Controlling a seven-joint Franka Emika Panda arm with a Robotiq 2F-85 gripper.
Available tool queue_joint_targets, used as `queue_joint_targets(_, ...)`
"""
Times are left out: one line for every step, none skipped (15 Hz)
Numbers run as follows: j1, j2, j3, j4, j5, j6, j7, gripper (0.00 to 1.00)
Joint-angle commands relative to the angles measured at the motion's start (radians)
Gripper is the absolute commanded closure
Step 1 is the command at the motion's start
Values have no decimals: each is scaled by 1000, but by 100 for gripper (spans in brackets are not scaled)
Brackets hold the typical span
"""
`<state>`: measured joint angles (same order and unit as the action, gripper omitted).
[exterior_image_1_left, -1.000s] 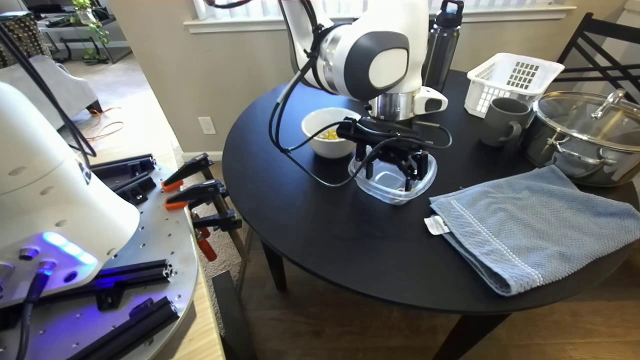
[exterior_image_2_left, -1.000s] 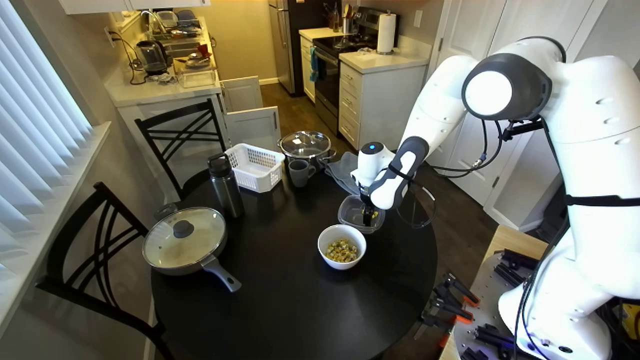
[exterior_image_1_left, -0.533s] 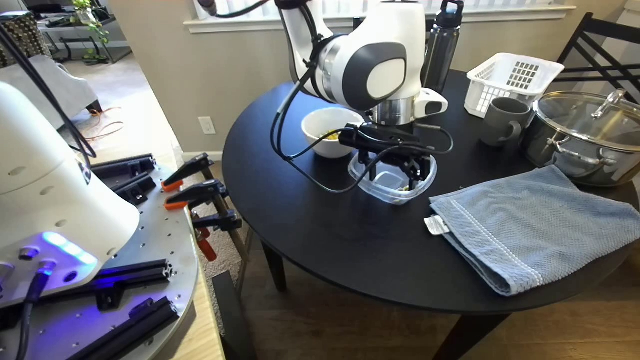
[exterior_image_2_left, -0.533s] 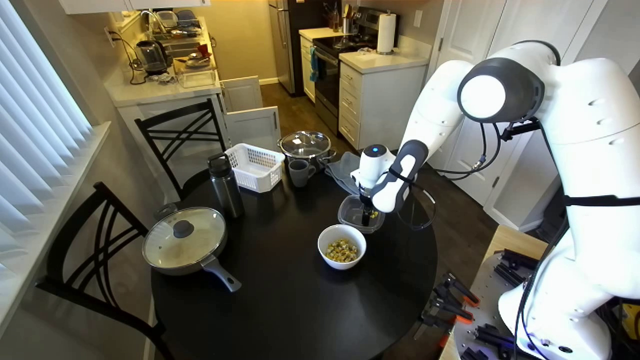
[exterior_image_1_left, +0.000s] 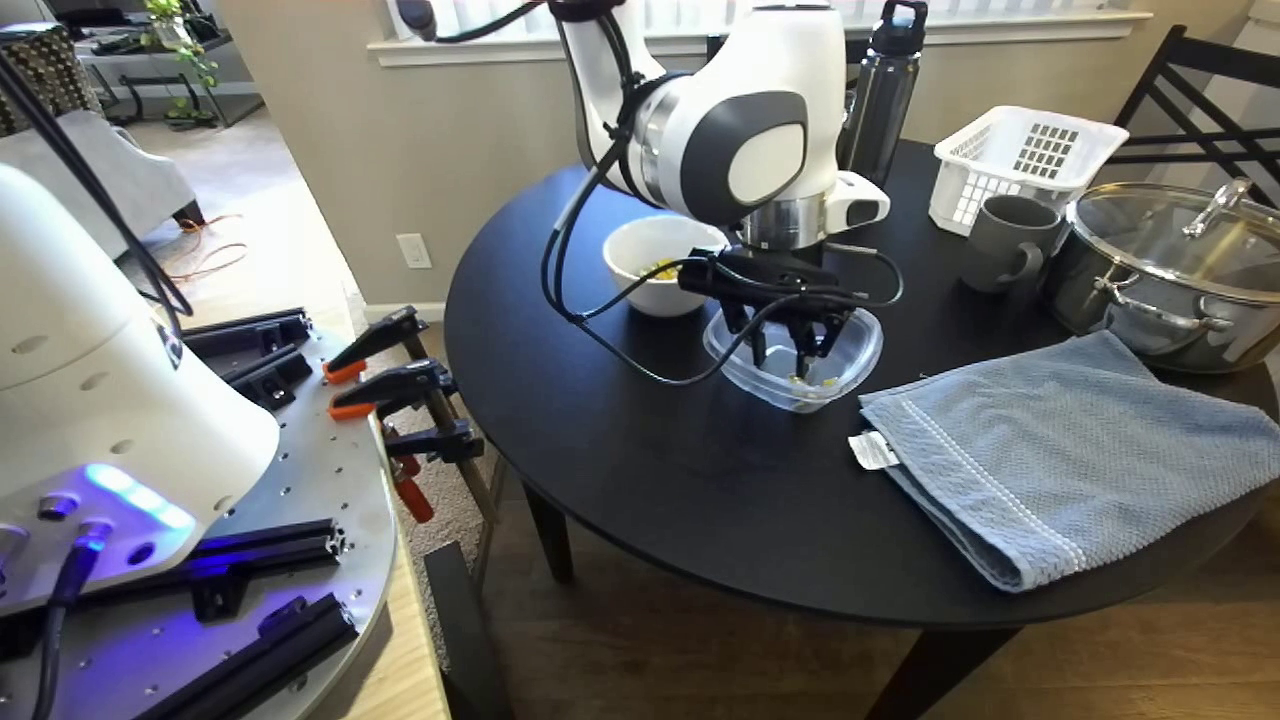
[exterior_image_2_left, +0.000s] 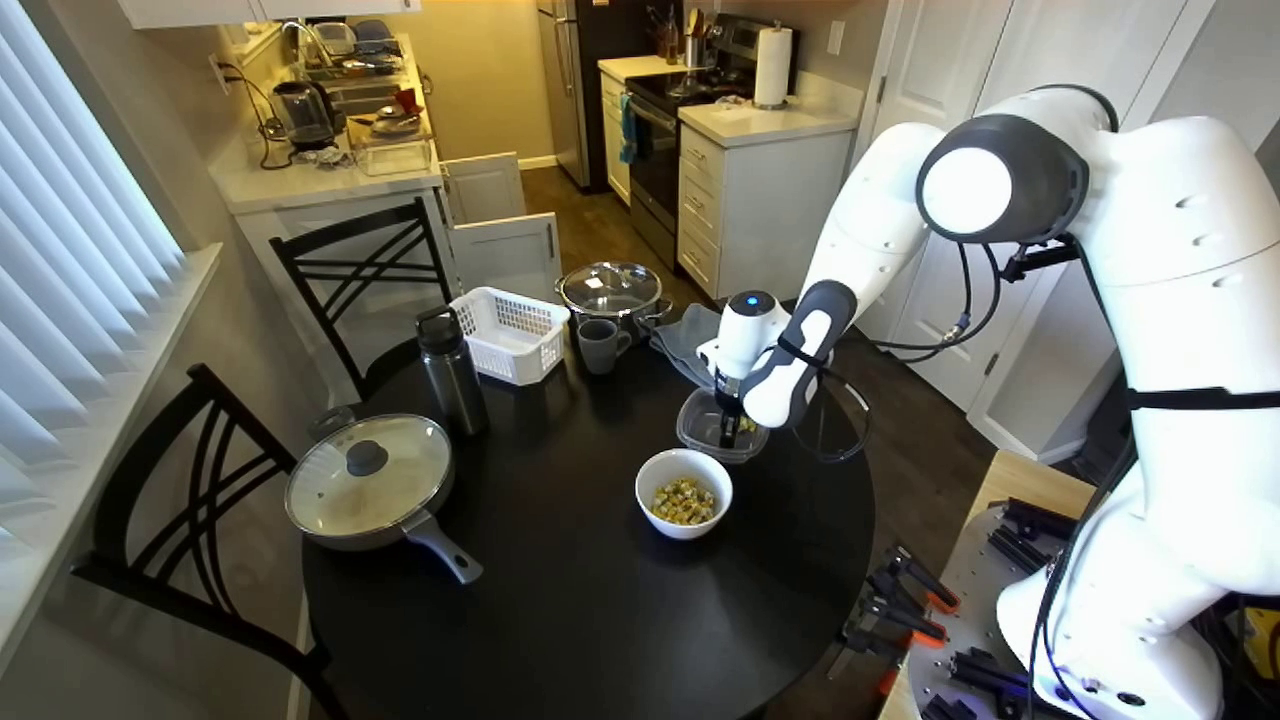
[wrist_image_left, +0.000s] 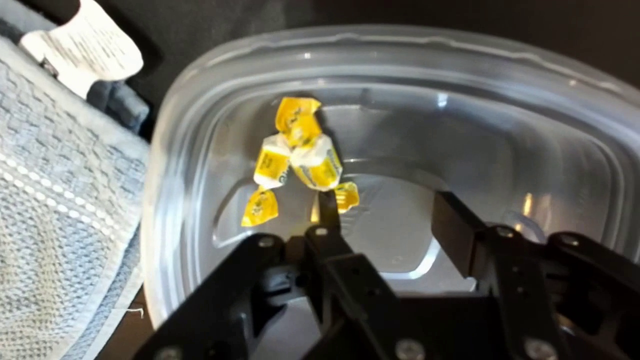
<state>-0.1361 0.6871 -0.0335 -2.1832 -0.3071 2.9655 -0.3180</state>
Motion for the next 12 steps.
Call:
queue_joint_targets(-73, 10, 42, -10, 17, 22, -58, 80)
queue_joint_targets(-92, 7, 57, -12, 23, 18, -64, 85)
queue_joint_targets(-105, 1, 67, -17, 24, 18, -69, 92)
queue_joint_targets(-124, -5, 85, -22, 27, 18, -78, 98)
queue_joint_targets(-147, -16, 109, -30, 31, 19, -91, 99)
queue_joint_targets(-165, -24, 132, -37, 35, 17, -104, 100)
queue_joint_targets(-190, -33, 162, -47, 41, 16, -121, 100)
queue_joint_targets(-203, -40, 180, -53, 45, 10, -128, 100)
queue_joint_targets(-223, -47, 207, -62, 51, 4, -141, 100)
queue_joint_targets(-231, -52, 220, -67, 53, 2, -146, 100)
queue_joint_targets(-248, -58, 240, -75, 59, -1, -157, 100)
queue_joint_targets(-271, -62, 268, -79, 71, -9, -169, 100)
